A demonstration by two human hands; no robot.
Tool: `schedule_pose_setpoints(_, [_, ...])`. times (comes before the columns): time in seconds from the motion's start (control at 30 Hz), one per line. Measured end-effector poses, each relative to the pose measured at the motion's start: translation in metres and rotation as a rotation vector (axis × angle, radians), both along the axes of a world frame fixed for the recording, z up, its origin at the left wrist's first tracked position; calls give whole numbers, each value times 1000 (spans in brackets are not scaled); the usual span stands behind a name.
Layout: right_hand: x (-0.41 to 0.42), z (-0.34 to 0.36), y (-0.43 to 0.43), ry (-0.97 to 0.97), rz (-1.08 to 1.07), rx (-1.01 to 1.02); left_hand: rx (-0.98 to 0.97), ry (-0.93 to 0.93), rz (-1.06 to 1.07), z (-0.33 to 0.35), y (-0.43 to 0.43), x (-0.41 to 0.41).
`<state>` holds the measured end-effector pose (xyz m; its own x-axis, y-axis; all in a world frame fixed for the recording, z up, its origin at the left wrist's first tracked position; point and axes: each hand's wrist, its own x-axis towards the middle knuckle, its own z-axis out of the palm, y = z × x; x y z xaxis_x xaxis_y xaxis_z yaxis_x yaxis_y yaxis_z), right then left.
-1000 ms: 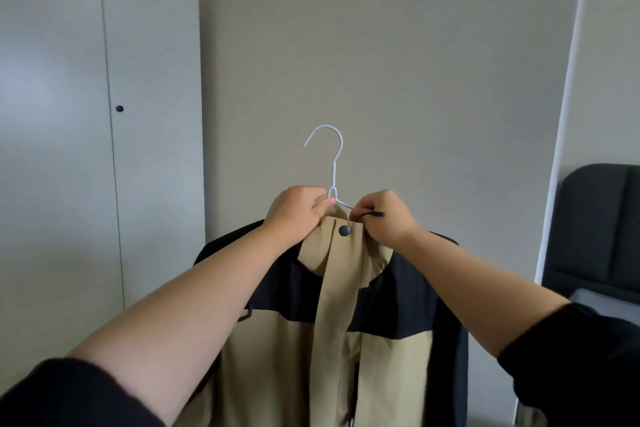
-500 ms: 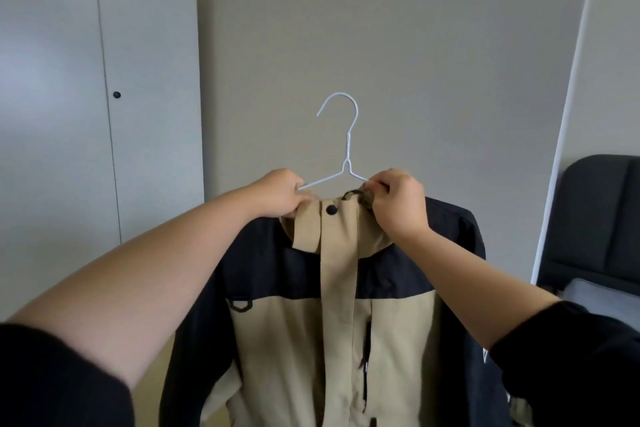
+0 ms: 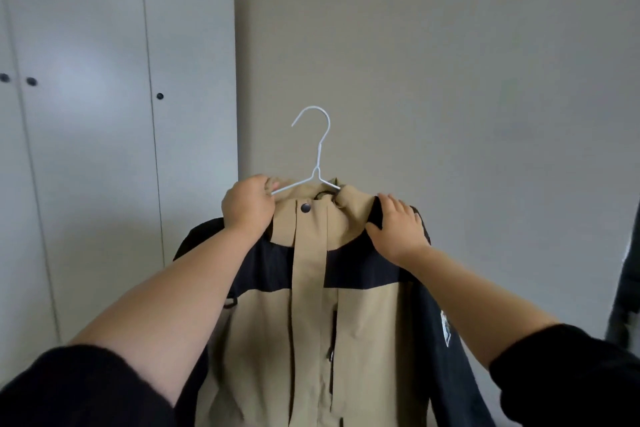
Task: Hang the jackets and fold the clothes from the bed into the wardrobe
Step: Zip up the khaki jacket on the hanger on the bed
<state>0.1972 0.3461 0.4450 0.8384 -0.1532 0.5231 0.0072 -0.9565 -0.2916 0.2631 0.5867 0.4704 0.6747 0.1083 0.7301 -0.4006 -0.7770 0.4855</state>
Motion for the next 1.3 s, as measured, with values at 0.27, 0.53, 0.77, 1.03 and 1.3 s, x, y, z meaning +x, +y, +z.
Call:
schedule_pose_setpoints(0.27, [108,-31,1,-39,100,254,-55,14,-113,-76,-31,121])
schedule_pose_setpoints(0.53, [212,-29,-10,129,71,494,103,193,-180,-68,-40,226])
schedule_pose_setpoints(0.77, [227,75,7,257,19,638,248,893,-522,65,6,252])
schedule_pose_setpoints(1.03, [229,232,56,317,31,647,302,1069,-564,232,59,229])
schedule_pose_setpoints(1.3, [247,300,159,294,103,596,-201,761,-600,341,95,213])
